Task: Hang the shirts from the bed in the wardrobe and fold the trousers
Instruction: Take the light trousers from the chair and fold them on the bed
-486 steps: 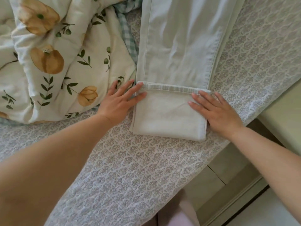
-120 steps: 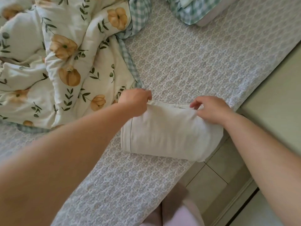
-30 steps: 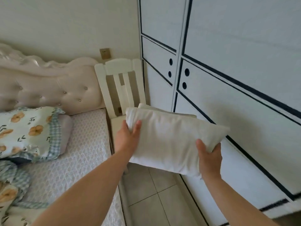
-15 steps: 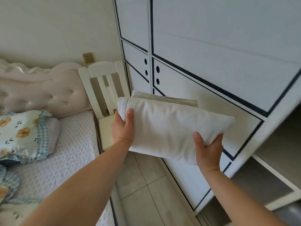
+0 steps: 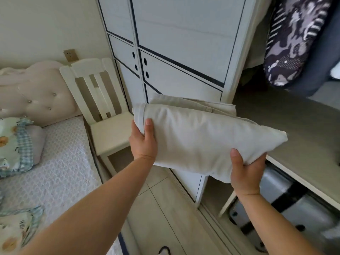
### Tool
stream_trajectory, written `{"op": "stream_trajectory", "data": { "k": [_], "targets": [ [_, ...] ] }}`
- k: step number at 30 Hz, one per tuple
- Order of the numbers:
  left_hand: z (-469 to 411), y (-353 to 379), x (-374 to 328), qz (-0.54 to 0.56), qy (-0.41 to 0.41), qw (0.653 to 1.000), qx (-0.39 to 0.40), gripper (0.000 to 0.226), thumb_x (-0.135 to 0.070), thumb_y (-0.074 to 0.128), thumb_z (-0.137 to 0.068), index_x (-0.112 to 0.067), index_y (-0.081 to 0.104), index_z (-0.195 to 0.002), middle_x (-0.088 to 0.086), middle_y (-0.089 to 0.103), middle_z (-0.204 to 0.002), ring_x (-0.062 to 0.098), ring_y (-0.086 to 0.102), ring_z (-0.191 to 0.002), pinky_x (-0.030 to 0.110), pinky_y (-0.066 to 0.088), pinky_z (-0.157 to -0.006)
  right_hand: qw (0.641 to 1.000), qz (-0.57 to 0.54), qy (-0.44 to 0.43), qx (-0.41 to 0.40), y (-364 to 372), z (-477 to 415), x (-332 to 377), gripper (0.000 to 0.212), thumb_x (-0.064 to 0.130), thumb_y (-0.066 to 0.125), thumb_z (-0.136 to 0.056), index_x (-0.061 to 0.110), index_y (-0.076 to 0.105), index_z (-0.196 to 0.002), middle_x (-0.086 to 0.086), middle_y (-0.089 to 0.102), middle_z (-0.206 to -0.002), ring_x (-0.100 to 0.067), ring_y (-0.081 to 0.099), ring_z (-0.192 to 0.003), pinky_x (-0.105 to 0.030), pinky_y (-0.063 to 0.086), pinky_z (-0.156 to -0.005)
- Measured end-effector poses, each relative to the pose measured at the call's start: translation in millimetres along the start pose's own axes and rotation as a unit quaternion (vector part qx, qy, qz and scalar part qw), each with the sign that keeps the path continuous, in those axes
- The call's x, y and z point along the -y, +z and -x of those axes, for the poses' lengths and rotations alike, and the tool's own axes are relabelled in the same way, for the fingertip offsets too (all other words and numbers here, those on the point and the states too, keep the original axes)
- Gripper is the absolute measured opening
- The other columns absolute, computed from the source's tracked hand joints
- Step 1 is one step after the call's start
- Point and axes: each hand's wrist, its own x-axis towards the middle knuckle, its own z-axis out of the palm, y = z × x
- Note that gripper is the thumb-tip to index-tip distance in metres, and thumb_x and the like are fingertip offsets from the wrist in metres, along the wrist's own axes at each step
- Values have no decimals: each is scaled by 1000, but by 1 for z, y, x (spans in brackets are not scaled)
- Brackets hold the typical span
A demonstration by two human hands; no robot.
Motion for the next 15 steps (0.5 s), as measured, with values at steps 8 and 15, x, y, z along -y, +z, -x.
{"op": "stream_trajectory", "data": {
  "k": [8,15],
  "targets": [
    [73,73,-28,-59,15,990,124,90,-72,30,-77,-12,33,-143,-18,50,-69,-6,51,-64,18,37,-58,992,49,8,-112,-107,-1,4,76,52,60,-71,19,33,-133,9,50,-118,21,52,-99,-3,44,-82],
    [103,135,-56,-90,38,969,229,65,-63,35,-89,-17,37,-134,-20,50,-80,2,51,-72,29,42,-67,979,100,49,-170,-176,-19,1,63,37,63,-83,10,39,-135,0,55,-118,-18,56,-107,-35,46,-92]
  ]
}}
